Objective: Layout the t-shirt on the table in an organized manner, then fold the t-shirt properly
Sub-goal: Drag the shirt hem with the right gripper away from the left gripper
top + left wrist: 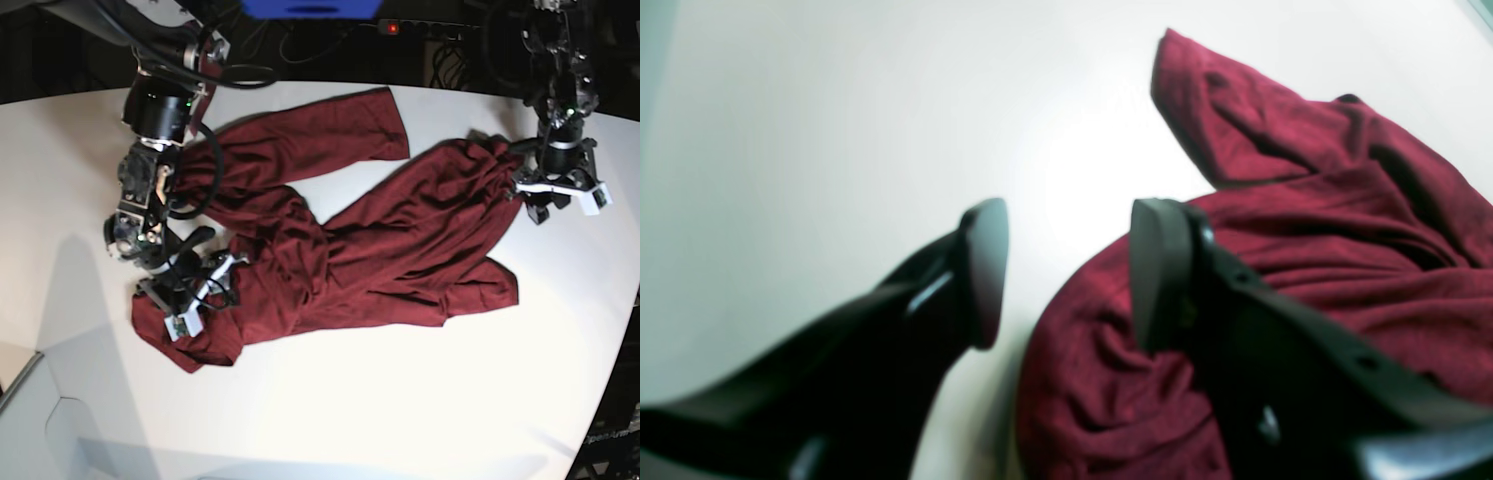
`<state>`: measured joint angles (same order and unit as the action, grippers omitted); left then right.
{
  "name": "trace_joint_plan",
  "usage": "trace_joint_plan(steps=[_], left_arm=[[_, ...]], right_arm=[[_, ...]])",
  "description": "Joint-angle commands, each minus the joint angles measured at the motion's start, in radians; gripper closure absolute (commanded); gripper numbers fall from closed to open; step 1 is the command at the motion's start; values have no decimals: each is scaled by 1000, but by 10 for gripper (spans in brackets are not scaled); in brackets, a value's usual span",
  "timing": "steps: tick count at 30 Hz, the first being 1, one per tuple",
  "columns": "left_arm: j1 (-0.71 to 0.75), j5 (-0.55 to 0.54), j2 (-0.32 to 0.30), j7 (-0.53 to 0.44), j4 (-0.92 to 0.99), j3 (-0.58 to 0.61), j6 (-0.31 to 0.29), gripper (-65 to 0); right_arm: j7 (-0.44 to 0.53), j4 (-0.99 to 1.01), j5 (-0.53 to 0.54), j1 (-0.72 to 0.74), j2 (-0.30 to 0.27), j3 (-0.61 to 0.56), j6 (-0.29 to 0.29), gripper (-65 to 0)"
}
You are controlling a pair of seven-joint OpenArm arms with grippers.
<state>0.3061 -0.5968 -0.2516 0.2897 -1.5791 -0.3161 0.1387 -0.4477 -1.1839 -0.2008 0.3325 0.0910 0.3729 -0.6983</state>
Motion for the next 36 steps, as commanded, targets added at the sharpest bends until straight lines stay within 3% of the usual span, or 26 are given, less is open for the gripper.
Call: trace_joint_plan(steps=[1, 7, 17, 21, 26, 30, 36], left_arm=[[-8, -1, -12, -19, -17, -2, -1, -287], [-9, -1, -12, -17, -17, -2, -1, -287], [-45, -1, -8, -17, -19, -1, -1, -287], [-86, -1, -5, -17, -19, 5, -1, -287], [-143, -1, -7, -17, -19, 50, -1, -288], [-190, -1, -5, -17, -17, 93, -1, -288], [-262, -1, -5, -17, -7, 188, -1, -288]], right_arm=[[26, -17, 19, 27, -1, -1, 0, -231], [25, -27, 21, 26, -6, 5, 0, 0], [25, -443, 27, -187, 11, 7, 0, 0], [25, -637, 90, -312, 16, 25, 0, 0], [30, -802, 220, -421, 17, 105, 0, 0], [34, -824, 323, -454, 16, 216, 0, 0], [26, -816, 355, -451, 20, 390, 0, 0]])
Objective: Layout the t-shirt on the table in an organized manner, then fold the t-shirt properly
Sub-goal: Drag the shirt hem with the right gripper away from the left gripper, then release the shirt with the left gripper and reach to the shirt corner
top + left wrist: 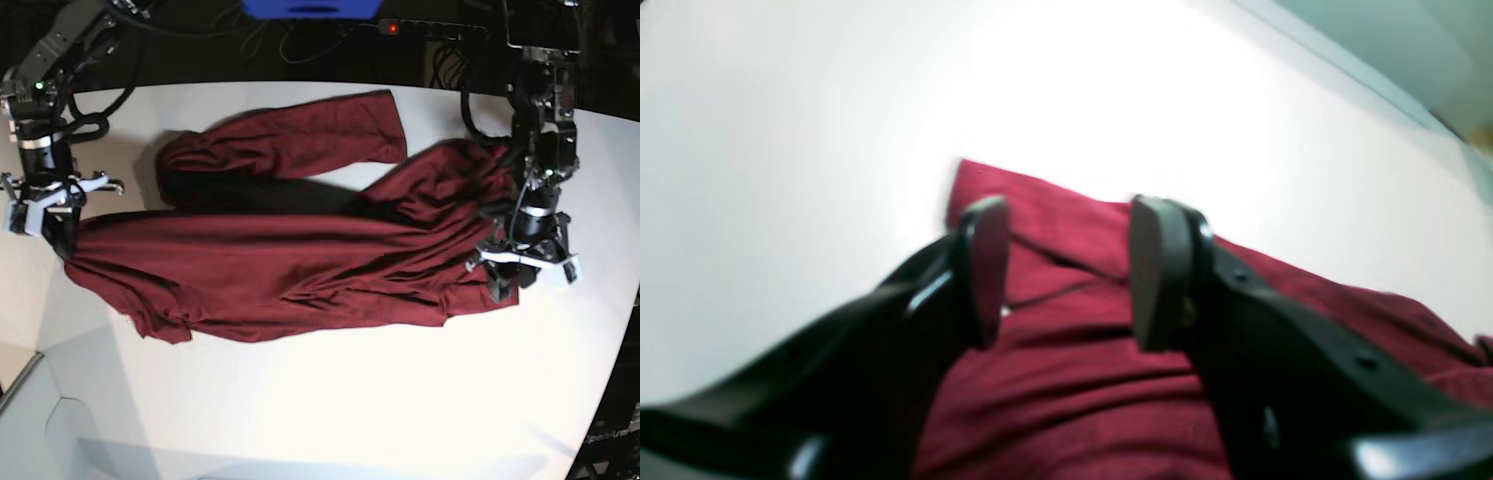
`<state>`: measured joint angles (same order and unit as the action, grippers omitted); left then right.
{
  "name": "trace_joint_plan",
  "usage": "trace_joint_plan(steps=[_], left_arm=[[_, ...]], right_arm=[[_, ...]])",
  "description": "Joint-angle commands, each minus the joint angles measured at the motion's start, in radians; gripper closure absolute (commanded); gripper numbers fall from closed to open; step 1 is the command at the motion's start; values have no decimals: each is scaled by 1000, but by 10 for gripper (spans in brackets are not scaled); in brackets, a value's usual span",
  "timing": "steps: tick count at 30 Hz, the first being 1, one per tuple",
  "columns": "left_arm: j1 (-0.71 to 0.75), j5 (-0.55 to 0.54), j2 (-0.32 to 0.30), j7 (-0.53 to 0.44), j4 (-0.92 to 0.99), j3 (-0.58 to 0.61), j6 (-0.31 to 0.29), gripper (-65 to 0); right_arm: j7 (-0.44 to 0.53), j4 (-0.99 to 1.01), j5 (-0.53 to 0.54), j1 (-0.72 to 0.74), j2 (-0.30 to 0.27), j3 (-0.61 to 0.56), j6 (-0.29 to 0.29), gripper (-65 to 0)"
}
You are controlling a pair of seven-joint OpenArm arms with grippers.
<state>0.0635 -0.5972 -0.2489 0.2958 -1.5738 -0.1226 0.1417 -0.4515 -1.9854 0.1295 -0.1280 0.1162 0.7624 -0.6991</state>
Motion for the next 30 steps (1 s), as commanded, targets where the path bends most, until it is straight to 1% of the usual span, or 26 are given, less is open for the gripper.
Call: trace_joint_plan(steps=[1, 6, 9, 12, 14, 19, 21, 24, 26, 27, 30], left_arm=[[-32, 0, -8, -23, -4, 8, -4, -288], [-107, 0, -8, -23, 69, 67, -3, -288], [-147, 0, -7, -23, 123, 99, -3, -288], [-156, 0, -7, -23, 154, 116, -3, -289], [-156, 0, -5, -23, 166, 116, -3, -289], [-170, 0, 7, -30, 246, 110, -3, -290], [-175, 0, 7, -30, 267, 110, -3, -290], [-175, 0, 6, -30, 266, 110, -3, -301], [-172, 0, -2, -30, 260, 110, -3, -332], [-172, 0, -2, -25, 250, 108, -3, -350], [-164, 0, -27, -25, 243, 88, -3, -406]], right_arm=[[30, -13, 25, 9, -5, 24, 1, 0], [30, 28, 51, 8, -3, 139, 1, 0], [30, 64, 51, 8, -5, 187, 1, 0], [30, 100, 48, 9, -6, 230, 1, 0], [30, 140, 48, 8, -10, 245, 1, 0], [30, 202, 46, -20, -20, 239, 1, 0], [30, 197, 48, -34, -22, 220, 1, -52], [30, 183, 48, -42, -23, 202, 1, -160], [30, 159, 51, -42, -22, 203, 1, -247], [30, 148, 52, -42, -22, 205, 1, -280], [30, 122, 52, -42, -22, 205, 1, -349]])
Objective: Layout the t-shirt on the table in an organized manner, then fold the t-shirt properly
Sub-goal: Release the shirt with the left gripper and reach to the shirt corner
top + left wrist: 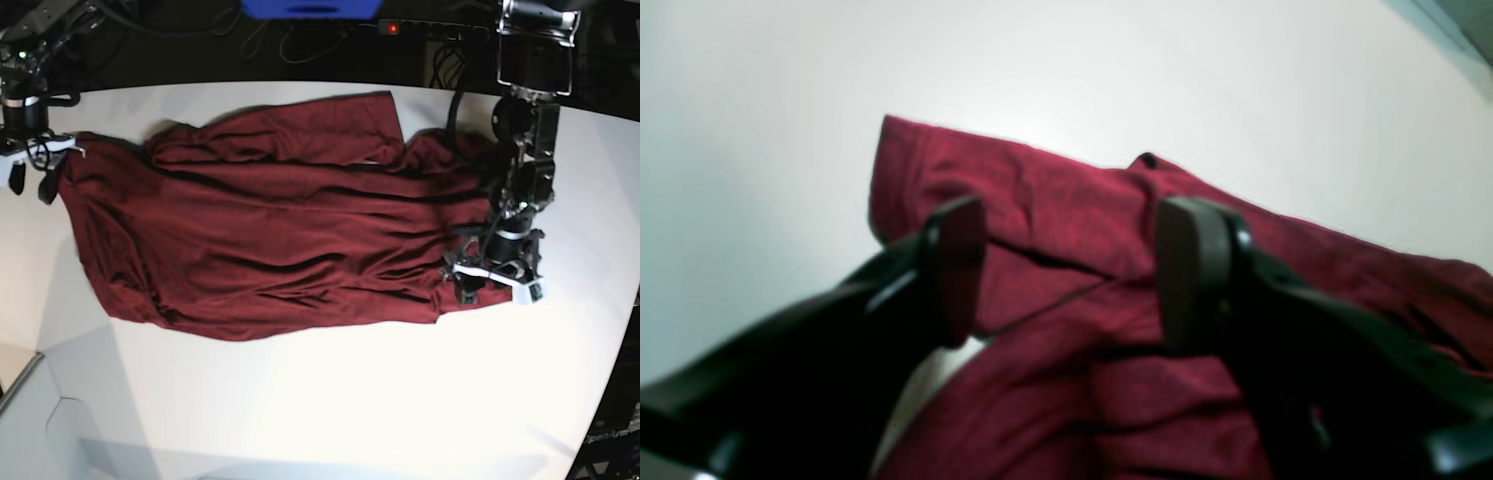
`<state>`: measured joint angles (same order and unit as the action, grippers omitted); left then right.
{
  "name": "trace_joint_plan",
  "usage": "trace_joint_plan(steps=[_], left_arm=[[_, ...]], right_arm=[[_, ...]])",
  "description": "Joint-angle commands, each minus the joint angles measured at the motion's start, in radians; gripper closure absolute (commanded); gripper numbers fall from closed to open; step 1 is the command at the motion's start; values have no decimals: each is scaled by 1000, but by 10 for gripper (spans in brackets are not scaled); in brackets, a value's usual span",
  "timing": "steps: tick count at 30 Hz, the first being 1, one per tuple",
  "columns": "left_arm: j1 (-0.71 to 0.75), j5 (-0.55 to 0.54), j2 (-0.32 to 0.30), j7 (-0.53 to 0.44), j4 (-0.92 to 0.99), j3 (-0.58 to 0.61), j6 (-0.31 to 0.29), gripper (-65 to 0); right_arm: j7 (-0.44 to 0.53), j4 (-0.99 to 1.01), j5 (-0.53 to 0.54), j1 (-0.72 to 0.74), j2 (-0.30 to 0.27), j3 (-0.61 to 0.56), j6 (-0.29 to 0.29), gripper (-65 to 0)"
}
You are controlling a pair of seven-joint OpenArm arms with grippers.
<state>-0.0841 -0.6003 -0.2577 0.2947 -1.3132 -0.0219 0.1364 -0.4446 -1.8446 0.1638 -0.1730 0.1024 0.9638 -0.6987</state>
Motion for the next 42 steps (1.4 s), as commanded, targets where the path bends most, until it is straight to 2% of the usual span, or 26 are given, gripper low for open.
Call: trace_joint_plan(steps=[1, 7, 12, 18, 20, 22, 26, 29, 32, 35, 42], left_arm=[[-16, 3, -22, -27, -10, -23, 2, -419], [-30, 10, -16, -28, 87, -109, 2, -430], [-90, 10, -12, -28, 189, -105, 2, -430], [-162, 10, 22, -28, 307, -103, 2, -430], [-188, 10, 24, -28, 352, -66, 2, -420], [-211, 10, 24, -30, 393, -20, 2, -376], [-224, 10, 22, -47, 418, 13, -7, -226], [-222, 9, 22, -121, 386, 15, -76, -188], [-228, 6, 22, -137, 341, 9, -91, -128], [-259, 10, 22, -137, 275, 9, -91, 0], [-389, 6, 28, -142, 295, 13, -90, -1]], right_arm=[[23, -23, 18, 3, -8, 4, 1, -361], [23, -23, 18, 3, -5, -3, 1, -368], [22, -20, 18, 10, -5, -4, 1, -369], [22, -19, 18, 8, -5, -4, 1, -369], [22, -19, 16, 7, -5, -4, 1, -369], [22, -19, 16, 5, -5, -4, 1, -369], [22, -19, 15, 5, -8, -1, 1, -369], [22, -17, 15, 5, -10, -3, 1, -369], [22, -17, 13, 5, -10, -4, 1, -369], [22, -17, 13, 5, -7, -4, 1, -369], [22, -17, 13, 5, -10, -6, 1, -369]])
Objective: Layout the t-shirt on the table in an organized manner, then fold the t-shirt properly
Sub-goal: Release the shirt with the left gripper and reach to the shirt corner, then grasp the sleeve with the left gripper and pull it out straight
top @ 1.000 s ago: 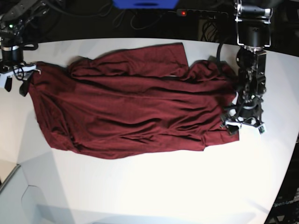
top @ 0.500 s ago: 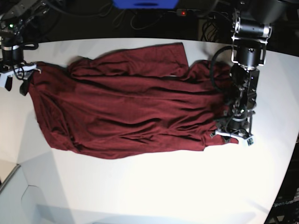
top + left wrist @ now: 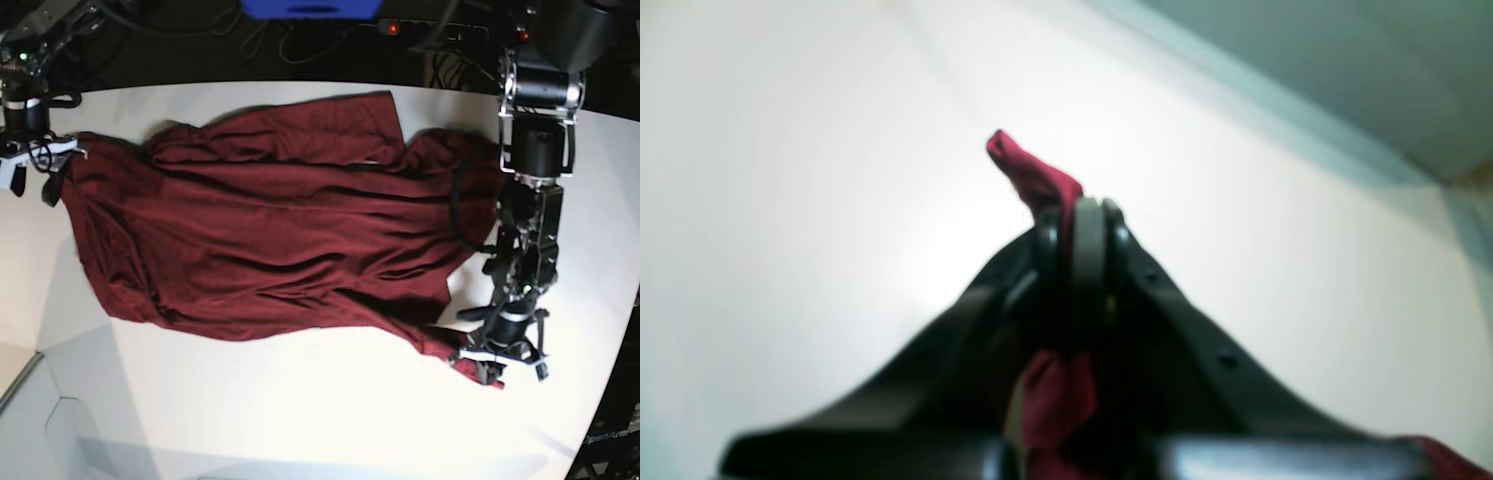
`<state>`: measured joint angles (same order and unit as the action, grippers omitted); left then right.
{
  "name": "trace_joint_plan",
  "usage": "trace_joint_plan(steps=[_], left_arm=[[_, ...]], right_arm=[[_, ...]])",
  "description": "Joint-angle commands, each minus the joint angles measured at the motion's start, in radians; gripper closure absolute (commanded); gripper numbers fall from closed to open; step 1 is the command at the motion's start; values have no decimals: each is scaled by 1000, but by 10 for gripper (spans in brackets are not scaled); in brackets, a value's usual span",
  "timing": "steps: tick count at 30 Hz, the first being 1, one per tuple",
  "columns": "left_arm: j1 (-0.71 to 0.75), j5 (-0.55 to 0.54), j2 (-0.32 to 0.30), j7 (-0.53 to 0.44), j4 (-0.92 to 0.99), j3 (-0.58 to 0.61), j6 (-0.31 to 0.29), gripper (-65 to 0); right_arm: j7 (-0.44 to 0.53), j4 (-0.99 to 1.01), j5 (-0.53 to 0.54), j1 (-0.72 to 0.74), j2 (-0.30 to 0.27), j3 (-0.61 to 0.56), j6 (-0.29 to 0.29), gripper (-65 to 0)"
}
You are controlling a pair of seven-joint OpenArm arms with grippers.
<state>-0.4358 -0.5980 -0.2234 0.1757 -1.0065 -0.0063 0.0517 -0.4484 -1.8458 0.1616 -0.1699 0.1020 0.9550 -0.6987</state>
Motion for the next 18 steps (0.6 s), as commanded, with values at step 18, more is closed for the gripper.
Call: trace_joint_plan(steps=[18], left_arm=[[-588, 10, 120, -295, 779, 1, -6, -96]], right_arm=[[26, -24, 14, -21, -11, 5, 1, -369]])
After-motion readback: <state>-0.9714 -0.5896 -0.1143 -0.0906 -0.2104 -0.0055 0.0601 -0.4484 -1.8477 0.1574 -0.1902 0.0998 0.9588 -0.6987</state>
